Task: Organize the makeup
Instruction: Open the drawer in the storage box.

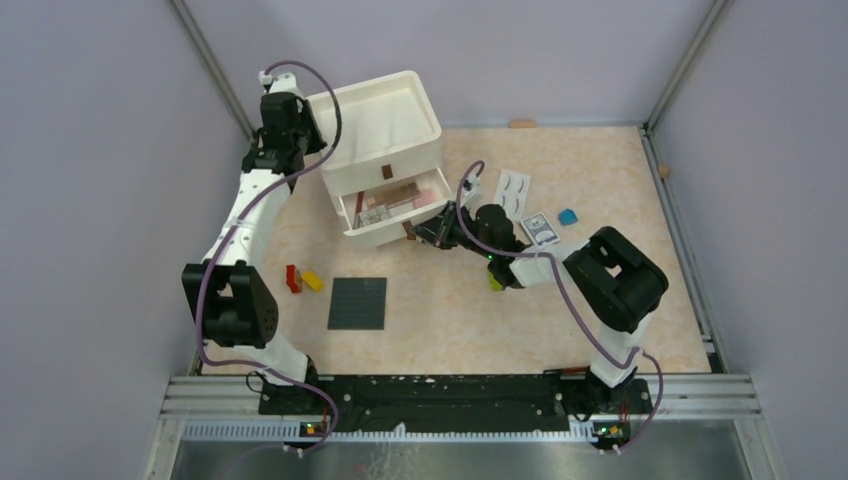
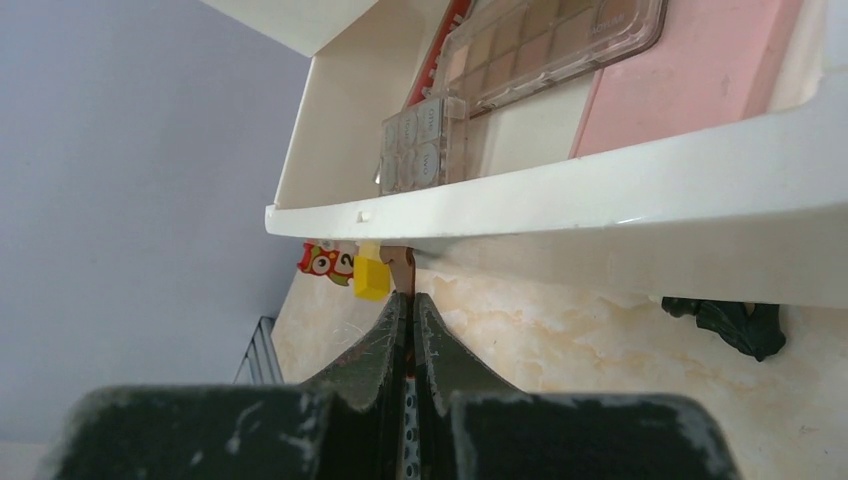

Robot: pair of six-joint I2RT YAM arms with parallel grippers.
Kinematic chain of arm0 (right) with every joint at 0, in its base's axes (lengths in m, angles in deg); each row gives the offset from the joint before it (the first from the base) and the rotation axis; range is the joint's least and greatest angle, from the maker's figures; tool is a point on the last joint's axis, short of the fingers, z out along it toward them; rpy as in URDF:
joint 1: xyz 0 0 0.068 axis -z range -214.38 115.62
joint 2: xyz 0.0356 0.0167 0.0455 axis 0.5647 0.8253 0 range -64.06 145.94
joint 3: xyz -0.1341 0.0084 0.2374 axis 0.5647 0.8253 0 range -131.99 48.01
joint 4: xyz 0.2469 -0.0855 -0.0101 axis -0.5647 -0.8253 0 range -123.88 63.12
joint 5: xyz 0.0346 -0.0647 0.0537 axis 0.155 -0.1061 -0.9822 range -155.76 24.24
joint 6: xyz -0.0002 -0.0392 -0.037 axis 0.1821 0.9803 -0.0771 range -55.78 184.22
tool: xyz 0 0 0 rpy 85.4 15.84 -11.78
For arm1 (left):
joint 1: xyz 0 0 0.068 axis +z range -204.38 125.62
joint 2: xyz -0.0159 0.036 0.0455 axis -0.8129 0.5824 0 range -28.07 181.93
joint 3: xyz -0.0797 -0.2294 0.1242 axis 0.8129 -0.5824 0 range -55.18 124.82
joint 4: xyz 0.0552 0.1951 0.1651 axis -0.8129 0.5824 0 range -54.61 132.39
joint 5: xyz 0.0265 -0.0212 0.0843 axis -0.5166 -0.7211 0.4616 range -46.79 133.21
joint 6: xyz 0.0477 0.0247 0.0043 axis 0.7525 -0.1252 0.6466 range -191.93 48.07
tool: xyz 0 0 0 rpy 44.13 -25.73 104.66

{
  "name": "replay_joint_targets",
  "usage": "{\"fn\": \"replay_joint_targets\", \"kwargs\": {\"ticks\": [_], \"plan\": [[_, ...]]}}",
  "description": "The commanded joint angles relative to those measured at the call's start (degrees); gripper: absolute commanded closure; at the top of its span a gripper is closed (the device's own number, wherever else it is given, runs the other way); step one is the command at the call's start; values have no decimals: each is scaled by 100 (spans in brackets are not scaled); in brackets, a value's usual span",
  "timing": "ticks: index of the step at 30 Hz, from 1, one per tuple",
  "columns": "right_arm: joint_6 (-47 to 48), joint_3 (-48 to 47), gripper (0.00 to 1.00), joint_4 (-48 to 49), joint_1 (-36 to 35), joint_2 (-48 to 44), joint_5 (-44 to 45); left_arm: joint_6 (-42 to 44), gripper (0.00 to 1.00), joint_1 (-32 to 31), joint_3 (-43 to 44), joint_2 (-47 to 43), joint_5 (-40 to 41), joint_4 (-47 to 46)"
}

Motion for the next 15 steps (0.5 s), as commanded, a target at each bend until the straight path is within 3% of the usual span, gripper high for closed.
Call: {"fn": "replay_joint_targets", "kwargs": {"ticks": [1,15], "plan": [[296,-120,100,-481,-105,-218,-23,-28,75,-38,-57,164,-392,646],[373,-324,100,-655,-485,-110,-33,-63,77,-38,-40,183,-479,650]]}}
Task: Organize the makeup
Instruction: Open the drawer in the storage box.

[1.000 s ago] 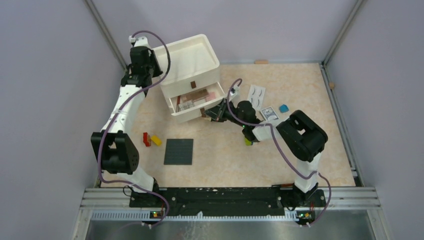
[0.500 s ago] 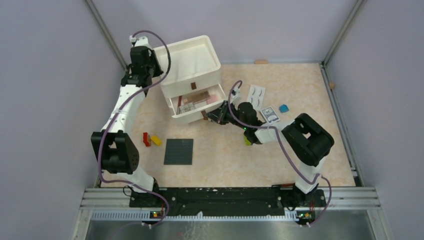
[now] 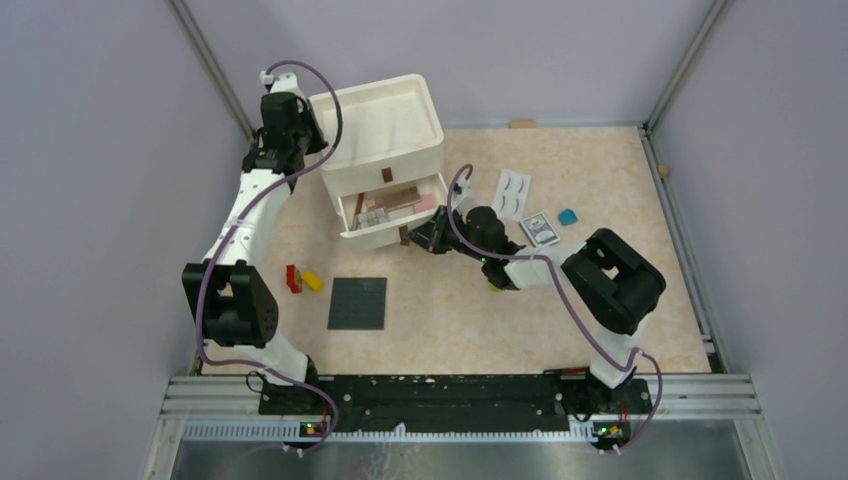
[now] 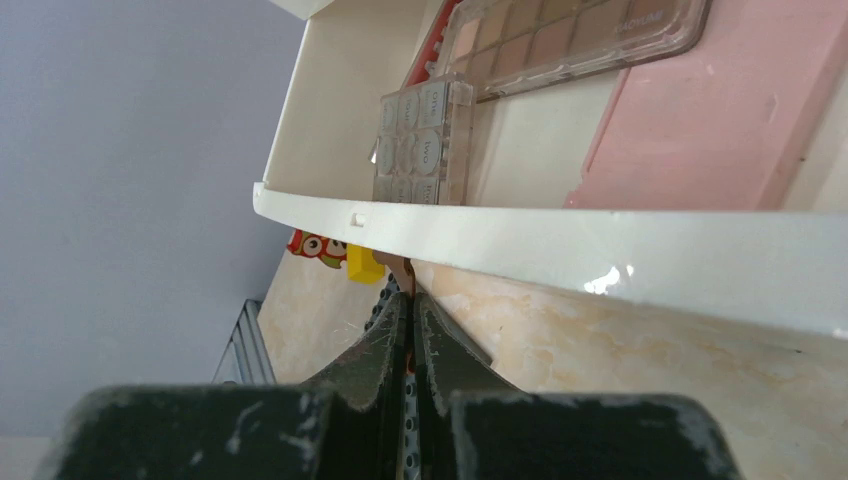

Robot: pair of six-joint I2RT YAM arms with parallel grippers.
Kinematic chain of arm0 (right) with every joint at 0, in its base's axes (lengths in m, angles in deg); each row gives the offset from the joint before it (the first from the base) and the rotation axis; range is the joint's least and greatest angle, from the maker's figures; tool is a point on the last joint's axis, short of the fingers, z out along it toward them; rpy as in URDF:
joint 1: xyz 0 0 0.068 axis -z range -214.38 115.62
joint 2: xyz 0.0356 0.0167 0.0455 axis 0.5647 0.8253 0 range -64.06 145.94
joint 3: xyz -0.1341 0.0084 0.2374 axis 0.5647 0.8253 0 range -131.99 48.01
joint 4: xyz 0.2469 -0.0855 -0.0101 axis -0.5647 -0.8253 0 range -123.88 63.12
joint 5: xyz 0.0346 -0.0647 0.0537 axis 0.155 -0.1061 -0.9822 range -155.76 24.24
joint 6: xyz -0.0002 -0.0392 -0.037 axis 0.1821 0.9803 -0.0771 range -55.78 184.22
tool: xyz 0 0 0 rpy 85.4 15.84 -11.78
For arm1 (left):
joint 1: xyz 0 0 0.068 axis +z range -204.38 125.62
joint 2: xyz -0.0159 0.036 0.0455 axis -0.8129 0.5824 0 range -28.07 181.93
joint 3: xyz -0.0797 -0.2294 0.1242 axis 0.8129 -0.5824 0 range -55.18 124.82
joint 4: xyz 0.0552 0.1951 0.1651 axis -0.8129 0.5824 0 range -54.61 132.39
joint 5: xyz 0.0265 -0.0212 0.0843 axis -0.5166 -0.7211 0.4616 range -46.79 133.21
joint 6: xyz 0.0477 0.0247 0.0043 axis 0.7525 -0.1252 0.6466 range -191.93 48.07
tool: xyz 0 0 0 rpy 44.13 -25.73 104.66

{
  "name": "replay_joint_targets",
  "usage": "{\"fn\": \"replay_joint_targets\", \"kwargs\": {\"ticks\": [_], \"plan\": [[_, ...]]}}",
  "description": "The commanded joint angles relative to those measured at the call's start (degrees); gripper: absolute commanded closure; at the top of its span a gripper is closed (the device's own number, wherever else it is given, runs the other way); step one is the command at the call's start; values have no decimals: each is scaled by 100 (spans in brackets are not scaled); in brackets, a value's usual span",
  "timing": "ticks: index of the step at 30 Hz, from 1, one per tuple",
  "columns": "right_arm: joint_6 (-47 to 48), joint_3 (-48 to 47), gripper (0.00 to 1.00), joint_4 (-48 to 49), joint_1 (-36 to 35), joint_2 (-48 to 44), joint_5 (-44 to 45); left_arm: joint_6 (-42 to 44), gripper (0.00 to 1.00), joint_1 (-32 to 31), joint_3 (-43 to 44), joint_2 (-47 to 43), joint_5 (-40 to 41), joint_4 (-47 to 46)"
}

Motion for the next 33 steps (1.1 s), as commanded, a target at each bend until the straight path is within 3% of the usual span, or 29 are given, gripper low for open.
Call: {"fn": "replay_joint_targets", "kwargs": {"ticks": [1,16,24,33], "plan": [[159,-177,100,-218,-289,-61,-237,-57,77,-38,-40,178,-377,671],[264,-579,100,-411,-474,123,-256,-92,80,-38,-55,211,-465,663],[249,-803,100,-426,-650,331,-295,-101,88,-38,-41,217,-466,672],[425,-211,100,-545,-659,-373,67,-92,88,-38,-21,206,-429,689]]}}
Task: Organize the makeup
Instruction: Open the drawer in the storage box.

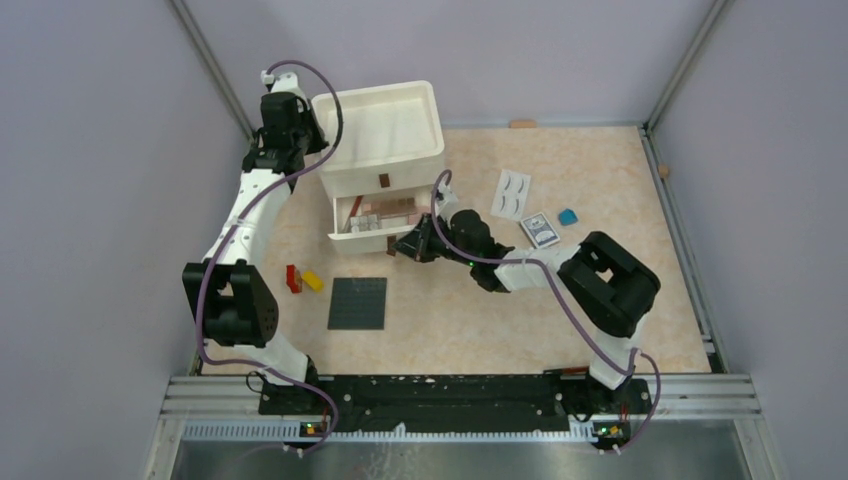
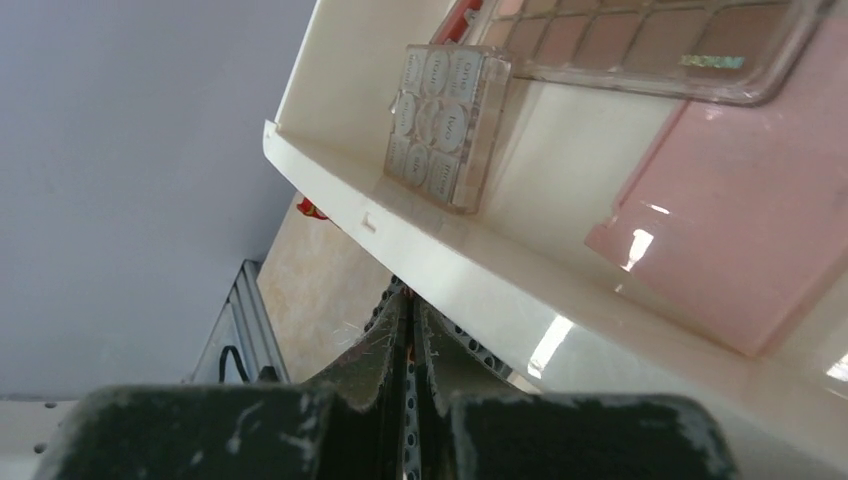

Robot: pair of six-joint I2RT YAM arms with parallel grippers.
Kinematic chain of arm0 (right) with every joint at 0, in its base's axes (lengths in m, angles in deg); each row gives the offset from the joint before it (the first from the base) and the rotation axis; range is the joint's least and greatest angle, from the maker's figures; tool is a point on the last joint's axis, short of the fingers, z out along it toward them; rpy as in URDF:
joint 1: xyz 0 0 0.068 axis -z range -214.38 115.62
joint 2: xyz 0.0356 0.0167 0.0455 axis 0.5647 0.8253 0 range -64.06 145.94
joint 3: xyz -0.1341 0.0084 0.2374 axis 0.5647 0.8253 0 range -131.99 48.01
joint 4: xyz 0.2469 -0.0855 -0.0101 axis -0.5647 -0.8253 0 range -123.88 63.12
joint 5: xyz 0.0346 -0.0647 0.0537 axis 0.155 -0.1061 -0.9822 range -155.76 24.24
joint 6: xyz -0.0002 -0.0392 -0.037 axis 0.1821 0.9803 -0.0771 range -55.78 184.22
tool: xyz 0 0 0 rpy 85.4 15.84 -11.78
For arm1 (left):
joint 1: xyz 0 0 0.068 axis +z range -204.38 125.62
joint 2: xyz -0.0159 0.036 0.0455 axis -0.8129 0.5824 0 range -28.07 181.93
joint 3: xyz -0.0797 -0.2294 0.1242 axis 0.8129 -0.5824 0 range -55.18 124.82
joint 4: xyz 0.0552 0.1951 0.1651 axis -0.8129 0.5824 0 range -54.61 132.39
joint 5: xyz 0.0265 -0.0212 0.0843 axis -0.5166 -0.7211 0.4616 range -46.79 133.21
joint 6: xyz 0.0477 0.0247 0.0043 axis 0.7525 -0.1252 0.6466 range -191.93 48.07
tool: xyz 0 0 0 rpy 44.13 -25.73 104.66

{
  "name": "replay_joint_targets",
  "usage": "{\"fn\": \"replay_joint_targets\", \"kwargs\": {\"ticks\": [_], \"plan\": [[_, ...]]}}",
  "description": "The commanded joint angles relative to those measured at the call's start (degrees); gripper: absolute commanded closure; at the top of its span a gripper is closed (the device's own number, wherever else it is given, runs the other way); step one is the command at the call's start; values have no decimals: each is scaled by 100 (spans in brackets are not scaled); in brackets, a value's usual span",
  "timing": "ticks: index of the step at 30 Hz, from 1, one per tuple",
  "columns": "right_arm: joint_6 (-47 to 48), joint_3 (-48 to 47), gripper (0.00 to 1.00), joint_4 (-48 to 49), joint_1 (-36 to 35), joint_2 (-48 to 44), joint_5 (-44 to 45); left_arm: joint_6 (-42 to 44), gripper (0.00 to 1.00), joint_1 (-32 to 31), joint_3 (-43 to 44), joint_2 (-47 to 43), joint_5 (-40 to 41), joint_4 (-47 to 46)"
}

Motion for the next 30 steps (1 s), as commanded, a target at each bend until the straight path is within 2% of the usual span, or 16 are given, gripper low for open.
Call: {"fn": "replay_joint_targets", "kwargs": {"ticks": [1,20,30], "plan": [[196,296,100,-21,-159,-546,120,-74,88,-40,-20,182,-280,729],[135,717,100,-1,-324,-755,139,-66,88,-40,-31,160,-244,737],[288,746,100,-328,-326,-954,209,-65,87,-40,-33,174,-255,737]]}}
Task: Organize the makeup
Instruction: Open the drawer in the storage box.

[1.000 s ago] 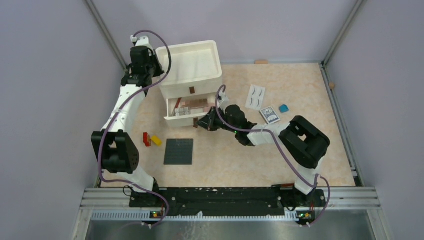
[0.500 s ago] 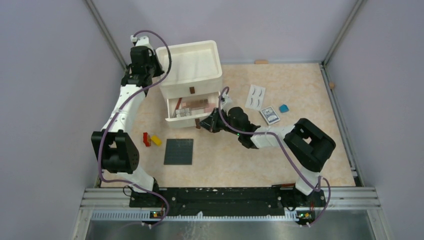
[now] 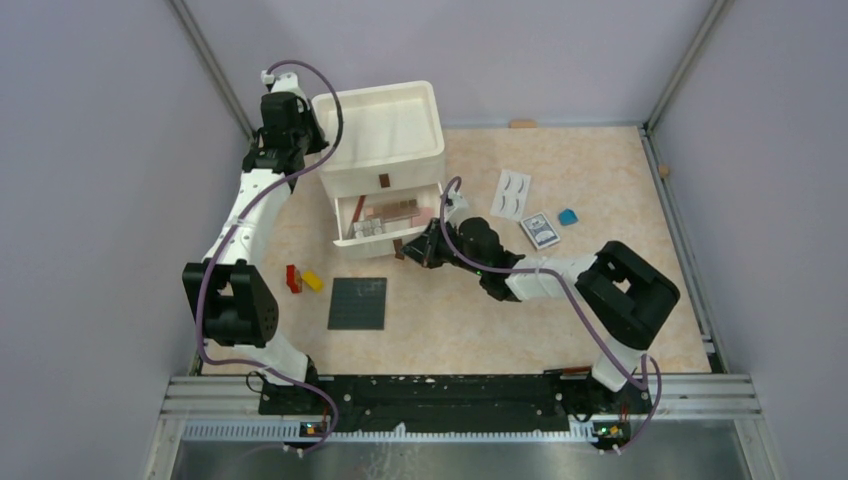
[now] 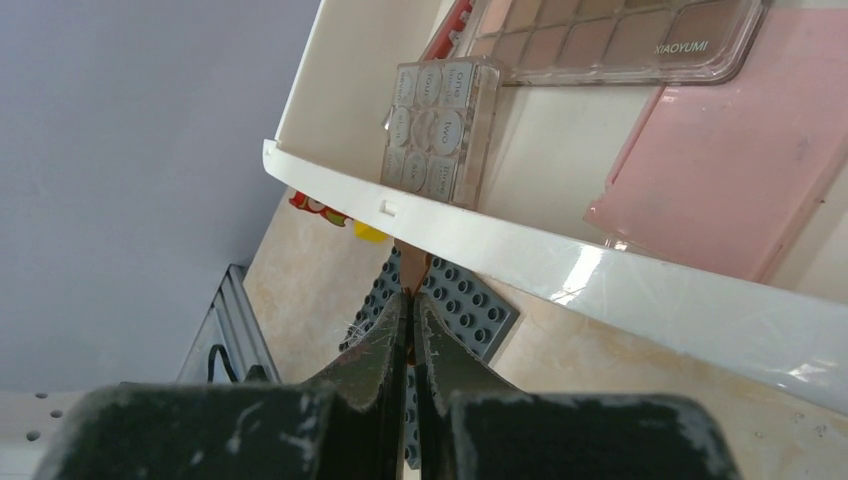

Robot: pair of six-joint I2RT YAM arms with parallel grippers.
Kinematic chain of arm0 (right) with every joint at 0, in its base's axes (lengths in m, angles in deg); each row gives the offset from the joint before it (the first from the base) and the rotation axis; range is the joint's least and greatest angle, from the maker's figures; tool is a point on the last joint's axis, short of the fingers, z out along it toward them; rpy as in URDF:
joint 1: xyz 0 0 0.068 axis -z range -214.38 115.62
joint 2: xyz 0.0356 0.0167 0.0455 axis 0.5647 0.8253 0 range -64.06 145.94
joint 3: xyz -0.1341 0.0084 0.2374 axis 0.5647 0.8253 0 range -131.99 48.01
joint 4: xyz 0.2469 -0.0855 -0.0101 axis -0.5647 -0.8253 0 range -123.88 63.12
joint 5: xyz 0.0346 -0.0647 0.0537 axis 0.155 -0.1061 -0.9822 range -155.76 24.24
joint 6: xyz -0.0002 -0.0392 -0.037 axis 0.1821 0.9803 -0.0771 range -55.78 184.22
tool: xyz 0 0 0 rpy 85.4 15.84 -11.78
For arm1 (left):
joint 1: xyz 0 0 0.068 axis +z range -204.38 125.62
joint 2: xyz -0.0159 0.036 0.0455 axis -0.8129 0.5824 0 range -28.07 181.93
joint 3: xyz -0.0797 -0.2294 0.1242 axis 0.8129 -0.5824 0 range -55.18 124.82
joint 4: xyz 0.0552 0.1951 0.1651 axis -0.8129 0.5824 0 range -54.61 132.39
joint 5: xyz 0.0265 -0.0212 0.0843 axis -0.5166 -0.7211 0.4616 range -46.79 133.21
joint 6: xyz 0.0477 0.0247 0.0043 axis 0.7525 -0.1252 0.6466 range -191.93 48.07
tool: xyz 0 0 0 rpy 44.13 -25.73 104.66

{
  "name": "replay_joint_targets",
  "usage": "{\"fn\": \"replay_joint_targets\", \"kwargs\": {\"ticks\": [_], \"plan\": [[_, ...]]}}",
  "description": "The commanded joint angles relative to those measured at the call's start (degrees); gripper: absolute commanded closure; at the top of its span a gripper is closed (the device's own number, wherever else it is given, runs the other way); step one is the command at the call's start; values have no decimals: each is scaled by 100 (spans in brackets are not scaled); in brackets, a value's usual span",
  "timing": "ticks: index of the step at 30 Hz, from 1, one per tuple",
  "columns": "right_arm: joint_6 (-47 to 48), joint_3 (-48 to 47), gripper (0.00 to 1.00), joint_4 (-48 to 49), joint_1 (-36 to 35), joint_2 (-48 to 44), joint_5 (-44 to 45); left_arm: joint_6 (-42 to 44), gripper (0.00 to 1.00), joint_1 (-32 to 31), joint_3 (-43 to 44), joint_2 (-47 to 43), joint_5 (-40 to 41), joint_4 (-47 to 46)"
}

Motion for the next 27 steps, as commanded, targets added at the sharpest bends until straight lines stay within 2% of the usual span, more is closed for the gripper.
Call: {"fn": "replay_joint_targets", "kwargs": {"ticks": [1,5,12,23,25,27], "plan": [[132,95,100,-243,-204,-260,-318,-66,87,-40,-40,171,-256,729],[113,13,97,-241,-205,-149,-333,-74,87,-40,-47,172,-302,721],[225,-382,100,-381,-386,90,-388,-83,87,-40,-41,158,-310,720],[163,-272,100,-313,-427,83,-319,-83,87,-40,-40,152,-316,720],[210,-206,95,-394,-428,-14,-201,-79,87,-40,-41,149,-302,728],[339,-123,85,-581,-434,-211,-10,-74,86,-40,-46,132,-282,730]]}}
